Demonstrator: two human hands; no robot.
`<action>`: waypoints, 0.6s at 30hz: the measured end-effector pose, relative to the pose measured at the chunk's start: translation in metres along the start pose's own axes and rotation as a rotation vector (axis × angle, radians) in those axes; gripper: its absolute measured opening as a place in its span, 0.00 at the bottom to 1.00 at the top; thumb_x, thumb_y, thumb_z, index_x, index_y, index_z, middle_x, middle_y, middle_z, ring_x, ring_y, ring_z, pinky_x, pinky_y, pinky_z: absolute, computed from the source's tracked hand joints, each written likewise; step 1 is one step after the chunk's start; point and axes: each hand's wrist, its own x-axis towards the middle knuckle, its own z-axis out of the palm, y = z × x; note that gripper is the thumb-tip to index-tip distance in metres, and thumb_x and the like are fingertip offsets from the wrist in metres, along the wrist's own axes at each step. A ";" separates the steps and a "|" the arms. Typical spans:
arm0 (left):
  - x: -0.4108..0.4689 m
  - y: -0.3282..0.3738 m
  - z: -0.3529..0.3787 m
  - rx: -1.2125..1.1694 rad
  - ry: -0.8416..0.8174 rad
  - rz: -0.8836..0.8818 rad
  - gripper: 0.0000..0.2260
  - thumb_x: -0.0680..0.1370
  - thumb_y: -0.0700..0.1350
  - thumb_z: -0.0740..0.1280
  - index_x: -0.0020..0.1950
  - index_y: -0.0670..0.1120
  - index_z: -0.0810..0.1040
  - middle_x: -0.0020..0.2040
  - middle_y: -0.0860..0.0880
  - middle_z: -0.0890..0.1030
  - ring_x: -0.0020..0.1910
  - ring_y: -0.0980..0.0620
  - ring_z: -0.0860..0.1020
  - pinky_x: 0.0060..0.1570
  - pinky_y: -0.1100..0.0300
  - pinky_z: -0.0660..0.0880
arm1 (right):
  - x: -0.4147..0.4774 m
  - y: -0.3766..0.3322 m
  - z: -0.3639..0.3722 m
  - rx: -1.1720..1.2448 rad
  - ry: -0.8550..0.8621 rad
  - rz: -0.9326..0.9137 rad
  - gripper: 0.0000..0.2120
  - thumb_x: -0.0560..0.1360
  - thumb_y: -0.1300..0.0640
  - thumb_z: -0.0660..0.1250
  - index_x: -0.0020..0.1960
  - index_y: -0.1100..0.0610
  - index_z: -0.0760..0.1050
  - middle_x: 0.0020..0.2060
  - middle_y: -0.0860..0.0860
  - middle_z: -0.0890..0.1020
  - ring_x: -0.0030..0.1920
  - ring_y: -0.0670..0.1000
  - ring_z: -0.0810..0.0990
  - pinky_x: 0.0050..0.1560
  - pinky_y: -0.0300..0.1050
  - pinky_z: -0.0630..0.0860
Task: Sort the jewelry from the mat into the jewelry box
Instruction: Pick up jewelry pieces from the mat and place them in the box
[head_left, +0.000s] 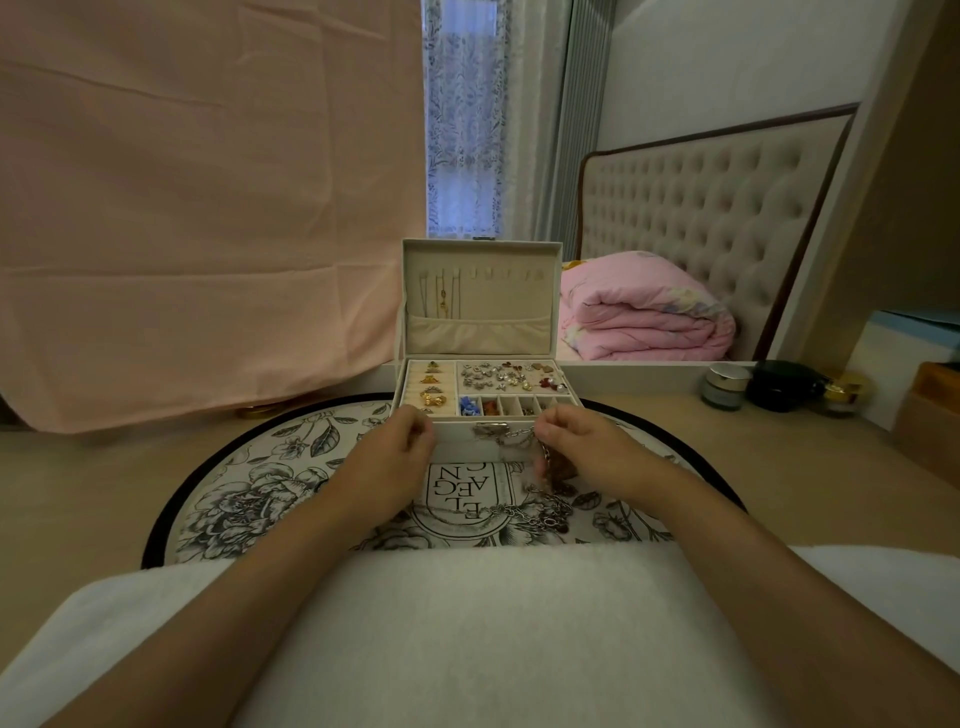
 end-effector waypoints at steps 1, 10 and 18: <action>-0.001 0.000 -0.002 0.032 -0.001 0.034 0.05 0.82 0.50 0.62 0.49 0.52 0.75 0.38 0.52 0.77 0.35 0.54 0.73 0.37 0.56 0.71 | 0.000 0.000 0.000 0.015 0.003 -0.002 0.08 0.84 0.55 0.59 0.52 0.55 0.75 0.35 0.48 0.82 0.35 0.48 0.80 0.50 0.52 0.79; 0.003 -0.012 -0.010 0.445 0.086 0.064 0.09 0.82 0.54 0.60 0.47 0.57 0.78 0.39 0.58 0.79 0.38 0.60 0.75 0.35 0.61 0.69 | 0.000 -0.002 -0.004 -0.011 0.083 -0.013 0.08 0.74 0.59 0.75 0.52 0.51 0.81 0.42 0.50 0.80 0.43 0.46 0.79 0.45 0.37 0.77; 0.005 -0.017 -0.011 0.724 0.149 0.034 0.11 0.82 0.50 0.57 0.54 0.53 0.79 0.47 0.53 0.82 0.40 0.53 0.75 0.36 0.59 0.69 | -0.002 -0.002 -0.011 -0.480 0.252 -0.018 0.07 0.71 0.46 0.75 0.49 0.42 0.83 0.45 0.39 0.81 0.47 0.40 0.79 0.46 0.39 0.76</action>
